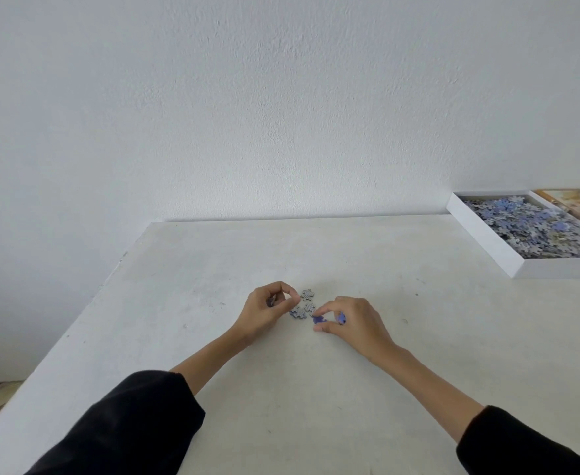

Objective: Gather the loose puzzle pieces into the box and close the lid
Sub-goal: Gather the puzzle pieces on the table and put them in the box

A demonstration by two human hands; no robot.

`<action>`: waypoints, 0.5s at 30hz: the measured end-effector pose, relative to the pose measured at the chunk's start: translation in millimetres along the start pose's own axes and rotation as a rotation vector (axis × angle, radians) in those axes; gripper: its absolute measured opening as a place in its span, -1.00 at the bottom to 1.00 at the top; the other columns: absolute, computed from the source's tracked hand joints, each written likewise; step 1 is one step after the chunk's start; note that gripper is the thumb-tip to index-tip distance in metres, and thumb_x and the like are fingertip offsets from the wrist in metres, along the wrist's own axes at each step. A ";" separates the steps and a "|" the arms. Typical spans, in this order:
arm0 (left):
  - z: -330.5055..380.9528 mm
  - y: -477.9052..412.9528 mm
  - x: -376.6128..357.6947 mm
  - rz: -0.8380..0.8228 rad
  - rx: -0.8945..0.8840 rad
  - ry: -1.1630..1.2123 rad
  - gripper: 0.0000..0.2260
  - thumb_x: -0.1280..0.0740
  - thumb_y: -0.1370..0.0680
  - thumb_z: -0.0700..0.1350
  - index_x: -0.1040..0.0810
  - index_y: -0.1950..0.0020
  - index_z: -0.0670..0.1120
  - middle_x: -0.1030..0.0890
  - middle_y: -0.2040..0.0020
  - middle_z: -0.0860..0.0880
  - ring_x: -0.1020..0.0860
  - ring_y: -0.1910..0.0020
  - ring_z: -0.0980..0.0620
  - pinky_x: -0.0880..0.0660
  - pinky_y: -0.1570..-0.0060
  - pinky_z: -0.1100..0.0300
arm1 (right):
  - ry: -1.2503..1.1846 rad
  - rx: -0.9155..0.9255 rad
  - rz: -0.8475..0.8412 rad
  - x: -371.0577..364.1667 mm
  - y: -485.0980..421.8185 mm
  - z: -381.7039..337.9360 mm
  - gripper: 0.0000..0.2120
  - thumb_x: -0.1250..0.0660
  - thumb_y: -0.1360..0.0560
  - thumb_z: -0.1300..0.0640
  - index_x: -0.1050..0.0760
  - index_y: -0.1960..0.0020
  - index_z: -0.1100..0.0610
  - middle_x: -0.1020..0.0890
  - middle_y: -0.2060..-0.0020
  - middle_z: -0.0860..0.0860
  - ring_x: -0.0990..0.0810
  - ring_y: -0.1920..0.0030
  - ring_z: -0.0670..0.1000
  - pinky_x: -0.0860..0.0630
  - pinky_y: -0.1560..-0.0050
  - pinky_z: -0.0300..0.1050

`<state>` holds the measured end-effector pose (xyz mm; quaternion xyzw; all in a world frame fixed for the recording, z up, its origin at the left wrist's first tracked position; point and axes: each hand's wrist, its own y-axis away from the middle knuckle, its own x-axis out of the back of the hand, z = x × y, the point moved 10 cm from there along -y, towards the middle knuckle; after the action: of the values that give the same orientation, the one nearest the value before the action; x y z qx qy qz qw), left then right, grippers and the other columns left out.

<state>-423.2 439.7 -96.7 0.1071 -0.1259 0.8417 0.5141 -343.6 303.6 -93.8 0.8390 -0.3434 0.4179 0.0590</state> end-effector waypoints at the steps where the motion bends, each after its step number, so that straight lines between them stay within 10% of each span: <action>1: 2.0 0.7 -0.6 0.002 -0.029 -0.037 -0.93 -0.37 -0.52 -0.13 -0.58 0.17 -0.08 -0.22 0.50 0.14 -0.18 0.50 0.17 -0.20 0.42 0.32 | 0.001 -0.026 0.030 2.9 0.6 2.6 -0.70 -0.49 -0.28 -0.12 -0.57 0.04 -0.07 -0.38 0.41 -0.12 -0.35 0.41 -0.19 -0.19 0.39 -0.32; 15: 7.7 5.3 0.3 0.026 -0.098 -0.102 -0.85 -0.34 -0.54 -0.10 -0.60 0.20 -0.11 -0.19 0.54 0.11 -0.16 0.50 0.15 -0.14 0.44 0.36 | 0.201 -0.023 -0.057 -4.0 -4.3 -4.1 -0.92 -0.32 -0.44 0.08 -0.42 0.16 0.05 -0.32 0.54 -0.17 -0.28 0.56 -0.16 -0.20 0.54 -0.34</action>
<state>-427.7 435.1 -89.9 0.1232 -0.1944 0.8345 0.5006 -345.3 310.5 -93.4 0.8014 -0.3167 0.4942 0.1147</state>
